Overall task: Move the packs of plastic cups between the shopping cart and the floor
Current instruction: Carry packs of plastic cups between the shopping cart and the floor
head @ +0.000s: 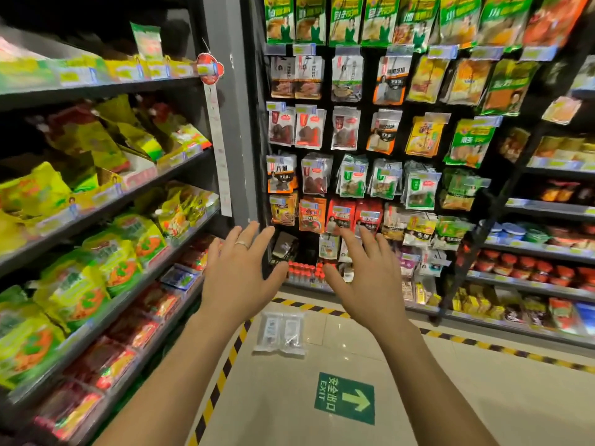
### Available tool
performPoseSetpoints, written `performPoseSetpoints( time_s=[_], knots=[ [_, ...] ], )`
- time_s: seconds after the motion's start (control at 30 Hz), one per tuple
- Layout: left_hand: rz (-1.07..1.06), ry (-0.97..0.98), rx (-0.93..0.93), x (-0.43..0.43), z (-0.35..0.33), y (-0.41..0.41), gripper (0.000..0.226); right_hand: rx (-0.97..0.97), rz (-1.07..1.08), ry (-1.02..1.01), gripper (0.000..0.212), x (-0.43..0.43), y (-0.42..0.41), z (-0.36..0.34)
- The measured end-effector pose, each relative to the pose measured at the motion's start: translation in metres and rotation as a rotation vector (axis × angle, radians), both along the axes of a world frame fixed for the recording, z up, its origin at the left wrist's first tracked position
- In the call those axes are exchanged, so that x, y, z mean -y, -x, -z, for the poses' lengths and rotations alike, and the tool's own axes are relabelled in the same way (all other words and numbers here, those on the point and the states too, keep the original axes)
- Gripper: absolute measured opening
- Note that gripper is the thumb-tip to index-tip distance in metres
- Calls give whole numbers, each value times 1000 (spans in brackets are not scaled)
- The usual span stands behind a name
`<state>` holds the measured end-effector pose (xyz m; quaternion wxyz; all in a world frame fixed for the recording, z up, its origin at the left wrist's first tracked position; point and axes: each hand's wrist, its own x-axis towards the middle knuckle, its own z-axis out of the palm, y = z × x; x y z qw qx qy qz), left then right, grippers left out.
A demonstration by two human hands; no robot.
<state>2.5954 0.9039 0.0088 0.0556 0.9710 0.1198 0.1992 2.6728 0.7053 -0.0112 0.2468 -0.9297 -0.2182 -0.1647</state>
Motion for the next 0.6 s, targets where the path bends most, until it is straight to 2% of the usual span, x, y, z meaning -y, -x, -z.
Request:
performPoseSetpoints(
  time_s=[0.1, 0.27, 0.4, 0.6],
  knots=[
    [26, 35, -20, -23, 14, -50, 77, -8, 8, 19, 76, -21, -45, 13],
    [76, 48, -24, -80, 45, -154, 83, -39, 43, 40, 68, -68, -140, 39],
    [103, 66, -79, -135, 64, -254, 77, -79, 88, 70, 70, -123, -228, 54],
    [124, 96, -138, -210, 93, -369, 83, -139, 102, 70, 72, -195, -334, 83]
  ],
)
